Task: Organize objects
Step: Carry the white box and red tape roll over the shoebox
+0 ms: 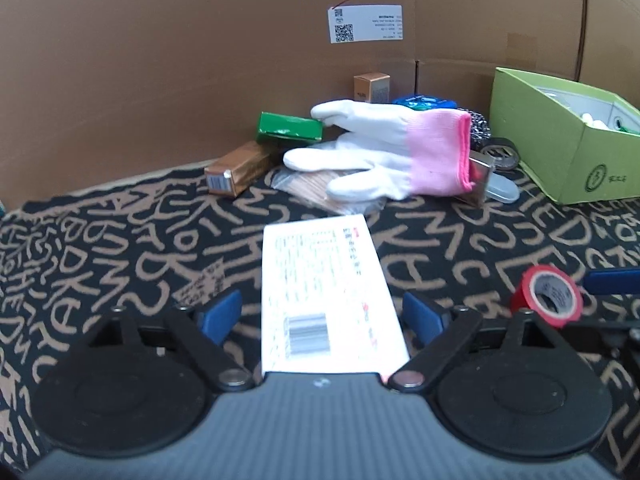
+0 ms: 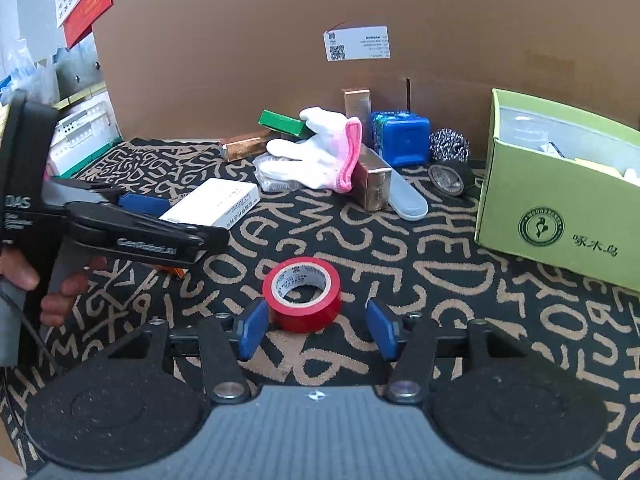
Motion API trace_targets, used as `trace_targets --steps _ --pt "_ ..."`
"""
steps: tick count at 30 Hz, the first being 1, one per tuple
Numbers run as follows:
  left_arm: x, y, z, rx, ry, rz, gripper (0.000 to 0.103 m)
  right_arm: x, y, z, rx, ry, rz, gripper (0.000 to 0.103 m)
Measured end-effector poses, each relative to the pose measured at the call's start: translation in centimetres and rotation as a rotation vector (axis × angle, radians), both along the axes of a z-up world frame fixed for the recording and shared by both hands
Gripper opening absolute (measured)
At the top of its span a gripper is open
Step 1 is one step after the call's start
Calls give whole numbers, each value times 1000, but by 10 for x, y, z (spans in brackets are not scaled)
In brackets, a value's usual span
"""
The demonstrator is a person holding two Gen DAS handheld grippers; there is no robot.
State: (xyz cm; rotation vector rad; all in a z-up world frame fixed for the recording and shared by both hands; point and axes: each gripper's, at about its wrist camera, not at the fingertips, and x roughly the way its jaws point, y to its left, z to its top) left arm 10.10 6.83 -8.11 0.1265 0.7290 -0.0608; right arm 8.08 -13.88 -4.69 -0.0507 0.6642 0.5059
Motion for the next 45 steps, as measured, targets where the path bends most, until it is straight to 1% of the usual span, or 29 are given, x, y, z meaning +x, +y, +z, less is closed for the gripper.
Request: trace_targets --steps 2,3,5,7,9,12,14,15,17,18,19,20,21,23,24,25,29,32,37,39,43,45 --pt "4 -3 -2 15 10 6 83 0 3 1 -22 -26 5 59" --pt "5 -4 -3 4 18 5 82 0 4 1 -30 -35 11 59" --pt "8 -4 -4 -7 22 15 82 3 5 0 -28 -34 20 60" --pt "11 -5 -4 2 17 27 87 7 6 -3 -7 -26 22 60" --pt "15 -6 -6 5 20 29 87 9 7 -4 4 -26 18 60" --pt "17 -4 -6 -13 26 34 87 6 10 -2 -9 -41 27 60" --pt "17 -1 -5 -50 43 26 79 5 12 -2 -3 -40 38 60" --pt "18 0 -4 -67 53 26 77 7 14 -3 -7 -39 37 60" --pt "19 -1 -4 -65 56 27 78 9 19 -6 -33 -37 37 60" --pt "19 -2 -5 -57 50 27 81 10 22 -8 -40 -38 41 60" --pt "19 -2 -6 -44 41 33 88 11 23 -10 -43 -38 43 59" --pt "19 -2 -7 -32 34 40 90 11 24 -12 -46 -44 39 55" --pt "19 -1 -8 -40 31 38 89 10 25 -12 -51 -53 29 51" --pt "19 3 -7 -72 39 33 80 10 23 -11 -48 -52 25 51" --pt "17 1 -5 -65 35 23 67 10 22 -11 -41 -47 24 51" --pt "16 -1 -3 -62 37 10 66 10 20 -11 -33 -43 23 51" --pt "14 -9 -1 -42 39 8 66 7 15 -8 5 -28 11 51" --pt "10 -14 7 -78 37 -10 66 3 9 -4 31 -29 3 51" --pt "3 -40 34 -80 -25 -83 66 -2 -10 10 57 -77 -29 51" --pt "2 -54 47 -86 -48 -113 66 -4 -21 17 62 -106 -49 51" --pt "7 -91 67 -66 -83 -181 66 -7 -49 32 76 -164 -100 51" --pt "10 -110 76 -69 -97 -208 66 -8 -64 39 78 -196 -133 51"
